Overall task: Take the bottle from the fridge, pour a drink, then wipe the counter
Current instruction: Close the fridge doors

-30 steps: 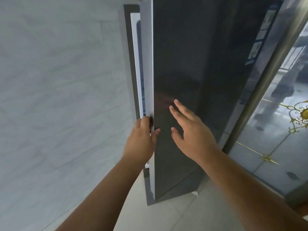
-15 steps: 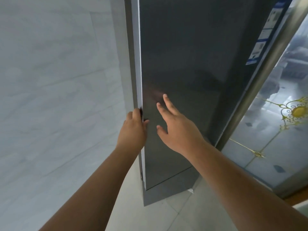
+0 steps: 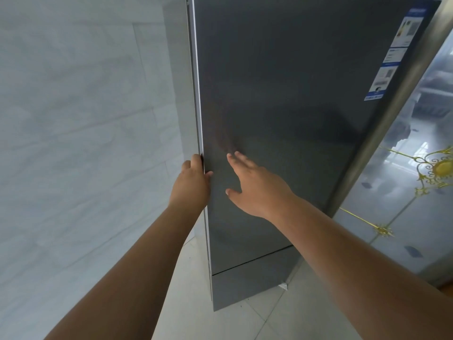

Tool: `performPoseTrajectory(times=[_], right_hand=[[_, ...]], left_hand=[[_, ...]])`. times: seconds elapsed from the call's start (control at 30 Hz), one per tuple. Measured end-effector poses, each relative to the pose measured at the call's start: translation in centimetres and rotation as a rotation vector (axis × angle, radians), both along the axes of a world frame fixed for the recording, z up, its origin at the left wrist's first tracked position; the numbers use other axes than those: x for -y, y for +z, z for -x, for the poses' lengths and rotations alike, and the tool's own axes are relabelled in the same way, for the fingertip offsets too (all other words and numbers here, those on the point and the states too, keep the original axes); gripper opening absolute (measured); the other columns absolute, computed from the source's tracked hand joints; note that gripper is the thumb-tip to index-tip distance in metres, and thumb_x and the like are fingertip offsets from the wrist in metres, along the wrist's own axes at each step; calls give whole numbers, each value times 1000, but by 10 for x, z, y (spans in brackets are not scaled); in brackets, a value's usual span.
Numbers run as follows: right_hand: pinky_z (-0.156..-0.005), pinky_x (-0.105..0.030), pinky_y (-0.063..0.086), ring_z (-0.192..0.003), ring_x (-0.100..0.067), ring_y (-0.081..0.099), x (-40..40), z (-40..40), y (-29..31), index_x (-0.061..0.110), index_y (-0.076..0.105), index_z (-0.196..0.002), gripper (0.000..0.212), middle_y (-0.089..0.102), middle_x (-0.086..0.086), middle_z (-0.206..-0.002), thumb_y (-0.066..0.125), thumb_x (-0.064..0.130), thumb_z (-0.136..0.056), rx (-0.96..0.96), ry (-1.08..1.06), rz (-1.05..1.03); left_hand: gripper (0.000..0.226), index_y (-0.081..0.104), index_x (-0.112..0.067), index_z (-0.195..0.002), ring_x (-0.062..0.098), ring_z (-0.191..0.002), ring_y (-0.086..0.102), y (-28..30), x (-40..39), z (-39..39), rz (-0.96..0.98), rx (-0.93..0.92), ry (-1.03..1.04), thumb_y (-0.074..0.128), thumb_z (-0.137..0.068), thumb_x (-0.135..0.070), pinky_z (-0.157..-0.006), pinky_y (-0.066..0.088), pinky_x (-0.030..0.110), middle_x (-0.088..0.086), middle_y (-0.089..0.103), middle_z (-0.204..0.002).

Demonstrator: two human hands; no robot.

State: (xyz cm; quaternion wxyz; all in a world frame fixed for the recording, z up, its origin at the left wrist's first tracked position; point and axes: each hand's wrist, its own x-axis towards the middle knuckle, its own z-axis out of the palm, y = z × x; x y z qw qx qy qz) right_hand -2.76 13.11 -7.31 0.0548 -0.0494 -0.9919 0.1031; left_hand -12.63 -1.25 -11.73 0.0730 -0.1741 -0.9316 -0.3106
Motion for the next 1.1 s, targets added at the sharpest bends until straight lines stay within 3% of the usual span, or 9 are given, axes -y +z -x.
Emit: performPoseTrajectory(times=[0.17, 0.37, 0.47, 0.63, 0.77, 0.87, 1.1], right_hand=[[-104, -47, 49, -144, -32, 43, 6, 11, -3, 32, 5, -166, 83, -3, 11, -174, 55, 46, -101, 43, -17, -7], [-108, -45, 46, -148, -29, 41, 10, 12, 5, 31, 6, -166, 81, 4, 9, -174, 54, 45, -102, 32, -24, 29], [-113, -45, 41, -153, -21, 33, 9, 2, 12, 35, 17, -165, 73, 9, 13, -173, 52, 48, -102, 19, -40, 84], [-119, -40, 38, -151, -9, 36, 5, -36, 5, 35, 43, -154, 55, 30, 16, -167, 52, 51, -102, -55, -117, 209], [-109, -36, 45, -131, -10, 56, -9, -71, -14, 36, 52, -147, 51, 40, 17, -162, 49, 58, -102, -49, -226, 269], [-108, -33, 40, -136, -11, 51, -28, -103, -31, 34, 54, -145, 50, 50, 14, -155, 47, 59, -102, -89, -366, 298], [-111, -35, 41, -137, -13, 49, -94, -217, -63, 34, 55, -143, 48, 58, 12, -145, 49, 56, -101, -120, -750, 331]], left_hand=[[28, 45, -8, -126, 28, -81, 53, 0, 0, 10, 9, -3, -9, 51, -108, -29, -72, 45, 38, 16, 56, -119], [28, 45, -11, -126, 35, -91, 64, 1, 3, 12, -11, 15, -28, 52, -107, -30, -77, 53, 42, 14, 56, -120], [29, 45, -11, -128, 37, -102, 66, 0, 5, 1, -97, 49, -14, 53, -105, -26, -82, 55, 44, 13, 55, -129], [61, 35, -15, -150, 31, -117, 65, -15, 7, -40, -148, 30, -46, 61, -97, -26, -88, 57, 46, 7, 42, -152], [64, 33, -19, -152, 33, -131, 51, -15, 2, -70, -55, 25, -182, 63, -95, -27, -101, 51, 52, 7, 43, -151], [60, 35, -24, -154, 28, -140, 43, -11, -18, -84, 15, 42, -339, 59, -100, -32, -114, 42, 49, 3, 45, -154], [49, 48, -17, -149, 29, -136, 51, -20, -118, -132, 113, 100, -712, 58, -102, -31, -115, 40, 48, 9, 54, -148]])
